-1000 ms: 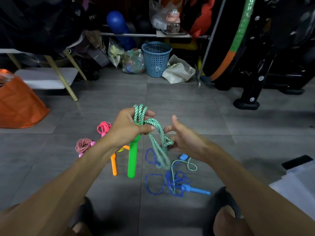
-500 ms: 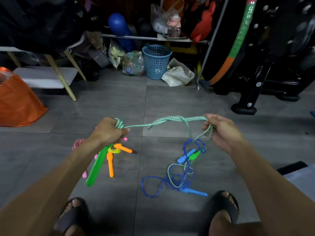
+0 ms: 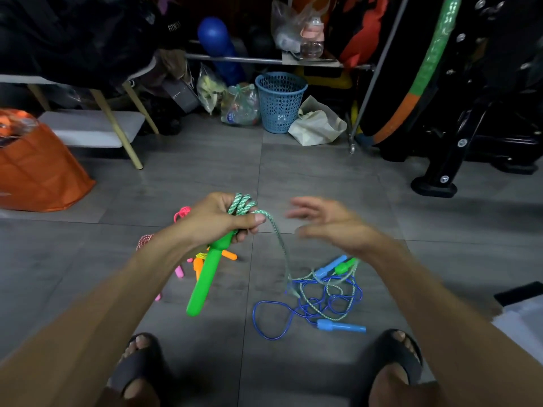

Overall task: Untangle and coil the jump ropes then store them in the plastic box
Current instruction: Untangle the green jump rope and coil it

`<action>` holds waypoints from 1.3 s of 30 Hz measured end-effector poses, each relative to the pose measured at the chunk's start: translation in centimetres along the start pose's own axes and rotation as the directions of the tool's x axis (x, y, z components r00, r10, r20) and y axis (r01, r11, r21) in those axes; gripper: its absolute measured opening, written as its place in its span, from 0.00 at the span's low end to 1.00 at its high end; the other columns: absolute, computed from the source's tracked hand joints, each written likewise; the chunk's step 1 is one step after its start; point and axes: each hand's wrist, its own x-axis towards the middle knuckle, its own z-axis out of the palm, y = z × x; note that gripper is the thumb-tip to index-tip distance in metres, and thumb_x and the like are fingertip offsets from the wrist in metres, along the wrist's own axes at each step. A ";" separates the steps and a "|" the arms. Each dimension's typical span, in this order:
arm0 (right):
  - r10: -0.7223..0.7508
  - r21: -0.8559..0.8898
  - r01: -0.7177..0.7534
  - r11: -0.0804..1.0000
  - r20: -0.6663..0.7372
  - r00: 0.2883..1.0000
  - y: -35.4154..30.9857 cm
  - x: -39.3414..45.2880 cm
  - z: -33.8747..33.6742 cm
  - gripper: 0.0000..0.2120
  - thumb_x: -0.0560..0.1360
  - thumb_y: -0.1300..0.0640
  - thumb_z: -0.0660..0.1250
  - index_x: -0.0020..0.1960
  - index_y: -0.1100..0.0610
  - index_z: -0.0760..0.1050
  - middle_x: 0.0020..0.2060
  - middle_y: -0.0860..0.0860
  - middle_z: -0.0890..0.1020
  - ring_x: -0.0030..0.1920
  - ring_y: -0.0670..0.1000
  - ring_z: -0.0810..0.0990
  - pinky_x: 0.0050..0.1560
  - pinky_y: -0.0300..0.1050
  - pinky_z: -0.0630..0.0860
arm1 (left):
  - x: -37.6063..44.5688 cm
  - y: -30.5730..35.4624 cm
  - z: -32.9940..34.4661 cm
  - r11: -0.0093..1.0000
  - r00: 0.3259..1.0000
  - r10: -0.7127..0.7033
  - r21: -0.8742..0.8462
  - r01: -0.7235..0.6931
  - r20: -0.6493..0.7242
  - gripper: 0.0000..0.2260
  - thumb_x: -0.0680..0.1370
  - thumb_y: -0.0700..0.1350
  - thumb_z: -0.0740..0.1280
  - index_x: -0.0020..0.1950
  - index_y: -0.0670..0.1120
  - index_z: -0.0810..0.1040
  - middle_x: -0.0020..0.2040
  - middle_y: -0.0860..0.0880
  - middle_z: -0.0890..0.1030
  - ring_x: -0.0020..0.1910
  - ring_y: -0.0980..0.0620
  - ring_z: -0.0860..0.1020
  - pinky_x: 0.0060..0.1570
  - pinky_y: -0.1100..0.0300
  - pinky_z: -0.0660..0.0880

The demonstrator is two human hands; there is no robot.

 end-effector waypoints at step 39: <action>0.092 -0.058 -0.131 0.990 -0.443 0.892 2.8 -0.2 -5.3 0.08 0.73 0.64 0.69 0.51 0.59 0.82 0.25 0.45 0.75 0.29 0.44 0.67 0.34 0.37 0.65 | -0.8 -1.0 -1.8 0.727 0.978 0.028 -0.675 0.123 0.209 0.08 0.70 0.45 0.69 0.43 0.41 0.82 0.25 0.52 0.66 0.23 0.57 0.66 0.20 0.67 0.66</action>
